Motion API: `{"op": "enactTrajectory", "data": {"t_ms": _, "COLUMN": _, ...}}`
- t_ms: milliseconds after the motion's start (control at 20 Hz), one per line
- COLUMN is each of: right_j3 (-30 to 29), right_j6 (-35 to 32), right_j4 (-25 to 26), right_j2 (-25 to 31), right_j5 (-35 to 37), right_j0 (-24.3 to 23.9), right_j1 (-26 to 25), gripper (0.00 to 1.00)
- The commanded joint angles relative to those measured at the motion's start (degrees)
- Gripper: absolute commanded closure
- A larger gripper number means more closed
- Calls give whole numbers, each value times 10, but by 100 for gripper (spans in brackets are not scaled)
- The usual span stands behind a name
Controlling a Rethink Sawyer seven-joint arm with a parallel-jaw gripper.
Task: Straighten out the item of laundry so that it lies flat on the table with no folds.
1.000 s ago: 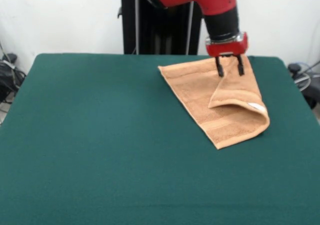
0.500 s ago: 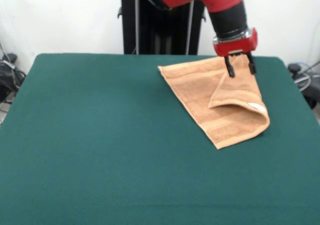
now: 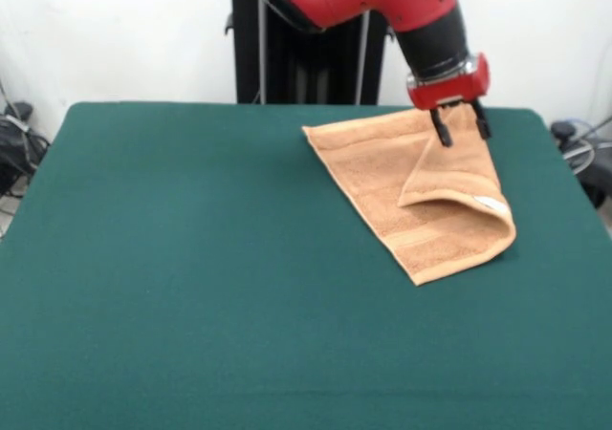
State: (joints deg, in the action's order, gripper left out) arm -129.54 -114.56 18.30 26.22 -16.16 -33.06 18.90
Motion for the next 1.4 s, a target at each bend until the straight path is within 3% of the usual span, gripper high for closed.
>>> {"op": "enactTrajectory", "data": {"t_ms": 50, "right_j3": 103, "right_j6": -30, "right_j4": 46, "right_j2": 14, "right_j5": 27, "right_j0": -1, "right_j1": -86, "gripper": 0}}
{"op": "enactTrajectory", "data": {"t_ms": 500, "right_j3": 112, "right_j6": -47, "right_j4": 64, "right_j2": 5, "right_j5": 28, "right_j0": 5, "right_j1": -84, "gripper": 0}}
{"op": "enactTrajectory", "data": {"t_ms": 700, "right_j3": 52, "right_j6": -65, "right_j4": 15, "right_j2": 17, "right_j5": 75, "right_j0": 19, "right_j1": 27, "gripper": 0}}
{"op": "enactTrajectory", "data": {"t_ms": 900, "right_j3": 10, "right_j6": -70, "right_j4": -13, "right_j2": 69, "right_j5": 142, "right_j0": -15, "right_j1": 103, "gripper": 0}}
{"op": "enactTrajectory", "data": {"t_ms": 1300, "right_j3": -8, "right_j6": -49, "right_j4": -4, "right_j2": 120, "right_j5": 196, "right_j0": -78, "right_j1": 116, "gripper": 0}}
{"op": "enactTrajectory", "data": {"t_ms": 1400, "right_j3": 1, "right_j6": -41, "right_j4": 19, "right_j2": 112, "right_j5": 180, "right_j0": -88, "right_j1": 84, "gripper": 0}}
